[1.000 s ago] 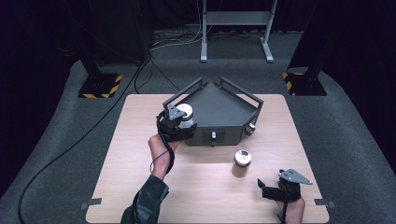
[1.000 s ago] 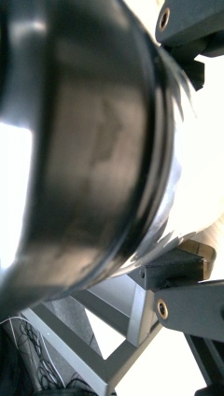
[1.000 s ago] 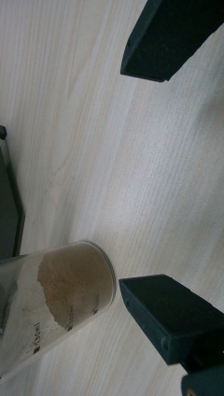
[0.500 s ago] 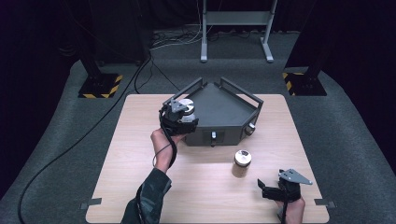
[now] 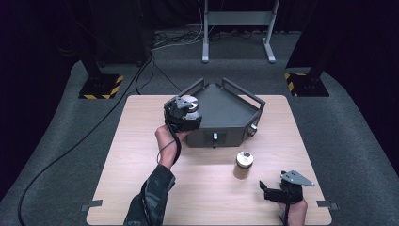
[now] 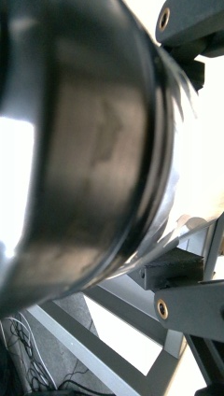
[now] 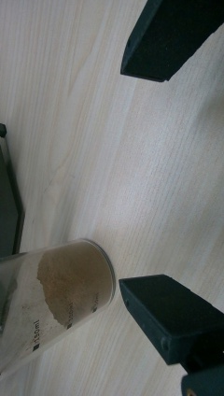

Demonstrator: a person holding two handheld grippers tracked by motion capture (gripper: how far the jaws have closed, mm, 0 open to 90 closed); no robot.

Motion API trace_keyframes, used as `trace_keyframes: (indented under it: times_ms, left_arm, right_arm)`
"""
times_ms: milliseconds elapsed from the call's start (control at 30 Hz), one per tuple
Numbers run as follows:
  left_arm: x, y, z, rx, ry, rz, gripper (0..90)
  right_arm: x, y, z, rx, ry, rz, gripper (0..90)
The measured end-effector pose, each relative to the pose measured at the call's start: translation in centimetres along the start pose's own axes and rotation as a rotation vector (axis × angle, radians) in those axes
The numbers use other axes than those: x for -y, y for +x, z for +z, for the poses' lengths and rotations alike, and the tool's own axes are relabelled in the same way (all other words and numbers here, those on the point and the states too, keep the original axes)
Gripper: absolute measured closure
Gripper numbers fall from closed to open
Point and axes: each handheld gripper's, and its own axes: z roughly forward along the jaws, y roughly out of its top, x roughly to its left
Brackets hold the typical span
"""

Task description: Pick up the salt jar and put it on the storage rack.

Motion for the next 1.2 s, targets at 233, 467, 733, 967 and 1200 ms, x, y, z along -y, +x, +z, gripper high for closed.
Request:
trace_keyframes:
  times_ms: [233,467,733,967,1200]
  left_arm:
    - [-0.4,-0.1,0.8,0.002,0.003,0.0,31.7]
    - [-0.6,-0.1,1.3,-0.005,0.003,0.004,31.7]
    - [-0.8,0.4,2.3,-0.014,0.022,-0.015,31.7]
    - [-0.6,0.7,2.9,-0.015,0.031,-0.032,31.7]
    - [-0.5,0.8,3.2,-0.012,0.039,-0.033,31.7]
  right_arm:
    - [0.0,0.0,0.0,0.001,0.0,0.0,0.0]
    - [0.0,0.1,0.0,0.003,-0.001,-0.002,0.0]
    - [0.0,0.1,0.0,0.002,-0.001,-0.005,0.0]
    - [0.0,0.1,0.0,0.003,-0.001,-0.003,0.0]
    - [0.0,0.1,0.0,0.003,-0.002,-0.004,0.0]
